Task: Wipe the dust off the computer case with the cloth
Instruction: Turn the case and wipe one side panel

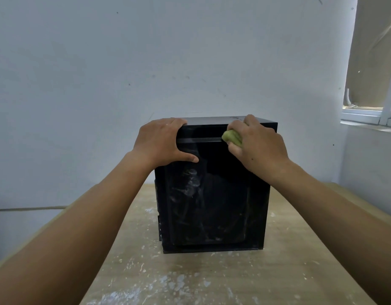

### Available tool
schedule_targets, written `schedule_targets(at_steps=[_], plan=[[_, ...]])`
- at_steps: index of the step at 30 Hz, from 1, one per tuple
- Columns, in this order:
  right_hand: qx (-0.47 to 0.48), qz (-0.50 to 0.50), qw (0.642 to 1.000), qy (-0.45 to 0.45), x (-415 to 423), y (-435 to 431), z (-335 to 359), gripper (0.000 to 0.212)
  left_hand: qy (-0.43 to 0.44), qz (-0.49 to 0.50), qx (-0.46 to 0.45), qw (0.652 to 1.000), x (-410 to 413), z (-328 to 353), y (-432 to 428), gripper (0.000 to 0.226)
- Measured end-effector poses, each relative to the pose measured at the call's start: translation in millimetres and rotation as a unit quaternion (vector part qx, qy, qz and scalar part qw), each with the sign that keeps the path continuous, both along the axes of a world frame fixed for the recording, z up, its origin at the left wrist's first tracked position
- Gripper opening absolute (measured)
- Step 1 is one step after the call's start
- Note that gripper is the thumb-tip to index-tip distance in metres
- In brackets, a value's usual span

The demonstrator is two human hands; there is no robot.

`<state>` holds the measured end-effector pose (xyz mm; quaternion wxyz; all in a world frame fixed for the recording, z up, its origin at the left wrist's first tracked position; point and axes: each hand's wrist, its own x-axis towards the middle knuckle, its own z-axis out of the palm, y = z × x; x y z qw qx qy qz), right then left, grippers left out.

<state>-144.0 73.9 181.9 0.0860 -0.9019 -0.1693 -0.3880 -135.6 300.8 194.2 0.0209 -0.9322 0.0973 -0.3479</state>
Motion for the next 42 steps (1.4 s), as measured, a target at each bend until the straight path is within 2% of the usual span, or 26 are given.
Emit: schedule_targets(at_steps=[8, 16, 21, 26, 33, 42], plan=[[-0.017, 0.029, 0.999, -0.029, -3, 41, 1, 0.03, -0.002, 0.003, 0.002, 1.0, 3, -1, 0, 0.106], [-0.004, 0.046, 0.996, -0.07, 0, 72, 11, 0.03, -0.025, -0.036, -0.007, 0.999, 3, -2, 2, 0.087], [-0.014, 0.061, 0.996, -0.057, 0, 65, -8, 0.033, -0.008, -0.018, -0.008, 1.0, 5, -2, 2, 0.096], [-0.021, 0.087, 0.993, -0.082, -1, 54, -35, 0.031, 0.003, -0.006, -0.002, 1.0, 2, -1, 2, 0.1], [-0.055, 0.083, 0.994, -0.034, 1, 32, -80, 0.035, 0.008, -0.007, 0.013, 1.0, 1, -1, 2, 0.107], [0.009, 0.054, 0.995, -0.082, 6, 25, -20, 0.031, 0.017, -0.012, 0.021, 1.0, 0, 4, 7, 0.106]])
